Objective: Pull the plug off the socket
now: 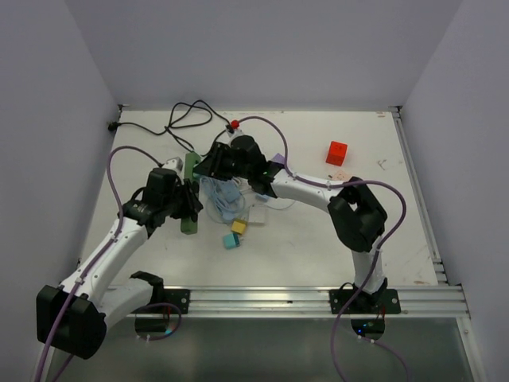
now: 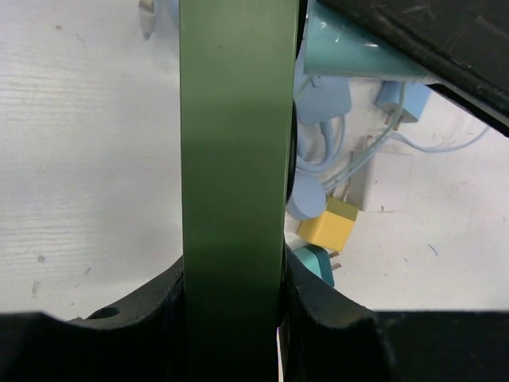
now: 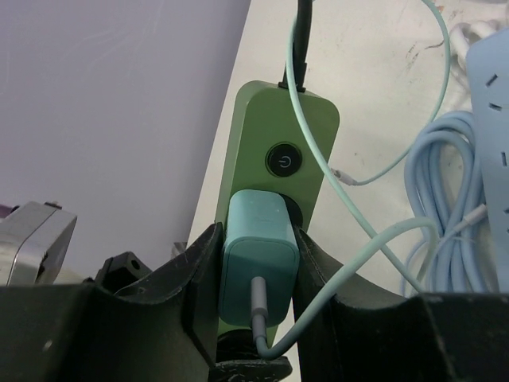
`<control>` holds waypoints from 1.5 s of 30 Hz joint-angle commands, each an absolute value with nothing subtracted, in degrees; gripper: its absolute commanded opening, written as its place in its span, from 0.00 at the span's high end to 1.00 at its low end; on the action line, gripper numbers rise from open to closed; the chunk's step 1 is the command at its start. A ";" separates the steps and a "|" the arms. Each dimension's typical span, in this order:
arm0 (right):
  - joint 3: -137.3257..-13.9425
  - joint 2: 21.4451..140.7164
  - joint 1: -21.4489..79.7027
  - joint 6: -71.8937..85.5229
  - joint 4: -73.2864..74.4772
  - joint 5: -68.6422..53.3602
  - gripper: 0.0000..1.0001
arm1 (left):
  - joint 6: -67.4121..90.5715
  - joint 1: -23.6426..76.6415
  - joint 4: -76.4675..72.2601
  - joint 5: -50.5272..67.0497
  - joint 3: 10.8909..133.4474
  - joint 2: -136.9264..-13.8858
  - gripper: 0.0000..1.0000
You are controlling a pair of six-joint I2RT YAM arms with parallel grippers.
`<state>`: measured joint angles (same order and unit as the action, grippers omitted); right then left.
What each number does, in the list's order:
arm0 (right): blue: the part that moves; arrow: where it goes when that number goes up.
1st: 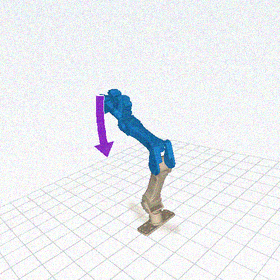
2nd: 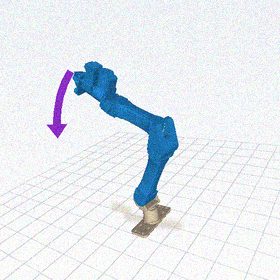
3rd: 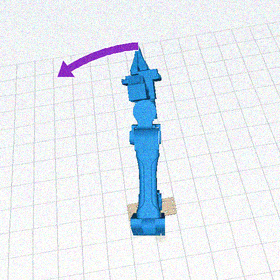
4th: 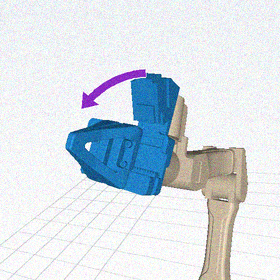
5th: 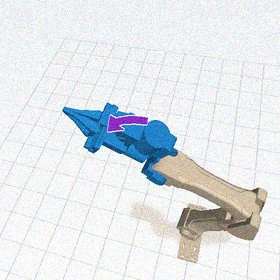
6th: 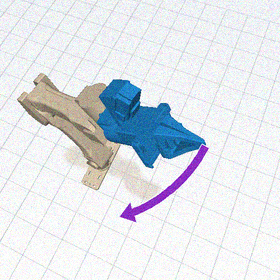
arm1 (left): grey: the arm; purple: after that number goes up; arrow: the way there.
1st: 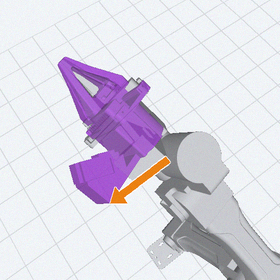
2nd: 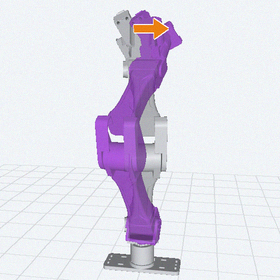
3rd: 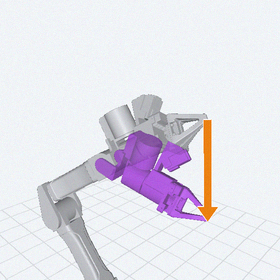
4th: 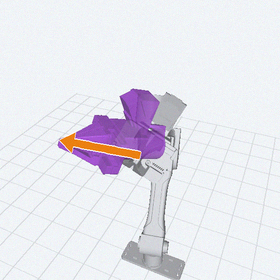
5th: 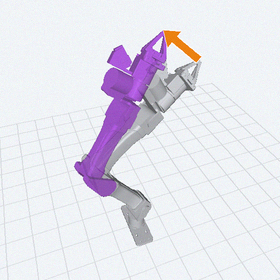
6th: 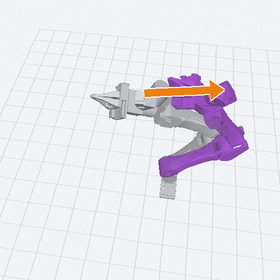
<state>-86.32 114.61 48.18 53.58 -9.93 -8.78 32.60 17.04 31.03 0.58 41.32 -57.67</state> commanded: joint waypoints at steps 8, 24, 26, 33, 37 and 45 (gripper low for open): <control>-75.24 103.80 42.72 52.99 -16.08 -16.52 0.94 | 37.53 10.11 30.15 -6.06 41.66 -55.55 1.00; -69.26 104.76 40.43 62.56 -32.24 -23.46 0.93 | 38.58 7.03 28.39 -0.35 38.94 -54.76 1.00; -69.17 105.38 39.91 64.06 -34.87 -24.86 0.93 | 38.24 6.94 28.65 -0.52 38.94 -54.76 1.00; -70.13 105.74 39.29 64.53 -33.68 -26.98 0.91 | 37.35 6.94 29.71 -3.78 40.08 -54.84 1.00; -69.61 103.98 39.11 61.27 -29.01 -28.73 0.89 | 37.18 6.94 28.48 -4.22 40.96 -57.55 1.00; -64.26 95.72 37.44 48.81 -16.54 -30.76 0.85 | 37.09 6.24 27.34 -5.19 47.71 -65.03 1.00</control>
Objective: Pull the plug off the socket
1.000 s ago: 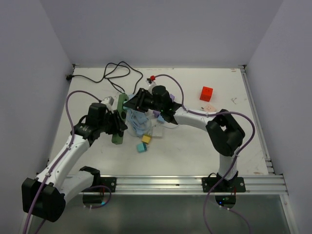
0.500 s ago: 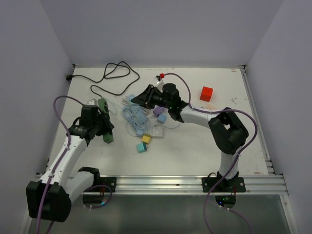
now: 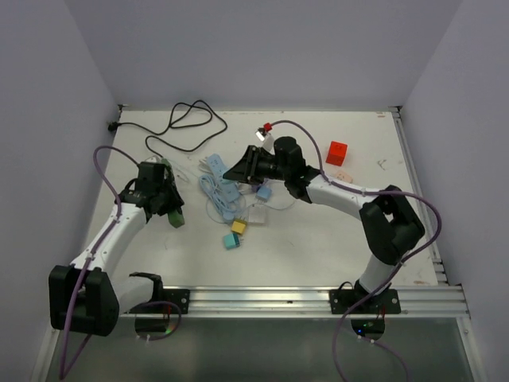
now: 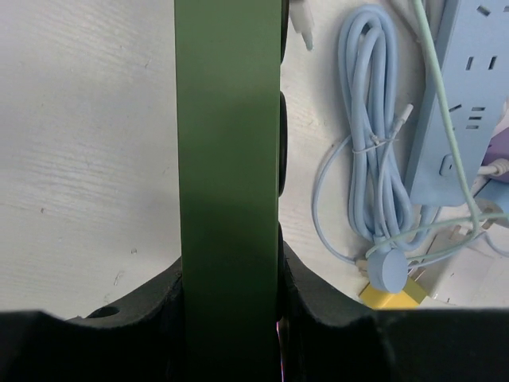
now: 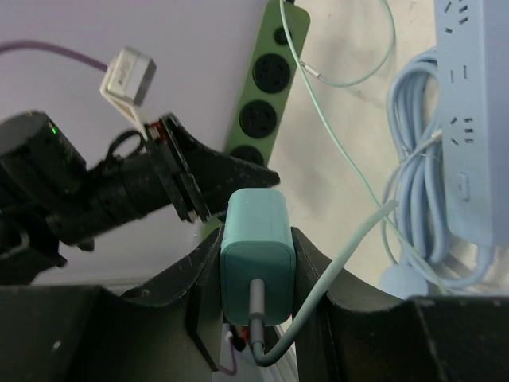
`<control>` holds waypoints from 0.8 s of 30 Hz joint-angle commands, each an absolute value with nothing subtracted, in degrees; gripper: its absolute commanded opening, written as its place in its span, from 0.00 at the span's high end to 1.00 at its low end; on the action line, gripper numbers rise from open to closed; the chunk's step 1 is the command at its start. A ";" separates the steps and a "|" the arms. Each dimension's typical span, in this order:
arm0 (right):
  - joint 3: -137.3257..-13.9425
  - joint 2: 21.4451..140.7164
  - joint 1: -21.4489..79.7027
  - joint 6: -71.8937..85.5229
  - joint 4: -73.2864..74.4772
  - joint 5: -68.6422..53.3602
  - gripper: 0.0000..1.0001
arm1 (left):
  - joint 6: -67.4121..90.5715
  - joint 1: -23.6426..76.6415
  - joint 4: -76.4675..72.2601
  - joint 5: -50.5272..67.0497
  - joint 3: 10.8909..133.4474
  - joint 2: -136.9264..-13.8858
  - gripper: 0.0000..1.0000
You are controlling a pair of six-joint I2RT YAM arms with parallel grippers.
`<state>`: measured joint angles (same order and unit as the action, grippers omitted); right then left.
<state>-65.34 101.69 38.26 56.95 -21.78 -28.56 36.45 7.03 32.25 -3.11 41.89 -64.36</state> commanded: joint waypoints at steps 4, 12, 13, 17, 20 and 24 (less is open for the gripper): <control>-61.00 92.29 36.39 43.51 -10.64 -30.41 0.84 | 35.86 5.72 27.86 -6.68 52.63 -70.64 0.99; -52.57 91.67 35.51 39.90 -12.56 -30.85 0.82 | 33.75 4.48 26.99 -5.19 57.39 -79.27 0.89; -52.30 92.37 35.51 40.25 -13.26 -30.76 0.81 | 33.31 4.40 26.55 -5.01 57.39 -80.32 0.88; -52.47 96.15 35.77 41.83 -16.86 -31.46 0.81 | 31.91 4.13 24.87 -5.10 57.13 -83.49 0.85; -52.38 97.64 35.95 42.01 -17.84 -31.46 0.81 | 31.38 3.87 23.48 -4.05 57.13 -86.39 0.83; -52.65 99.40 36.03 42.19 -18.72 -31.82 0.81 | 30.68 3.78 22.85 -2.55 58.27 -89.64 0.79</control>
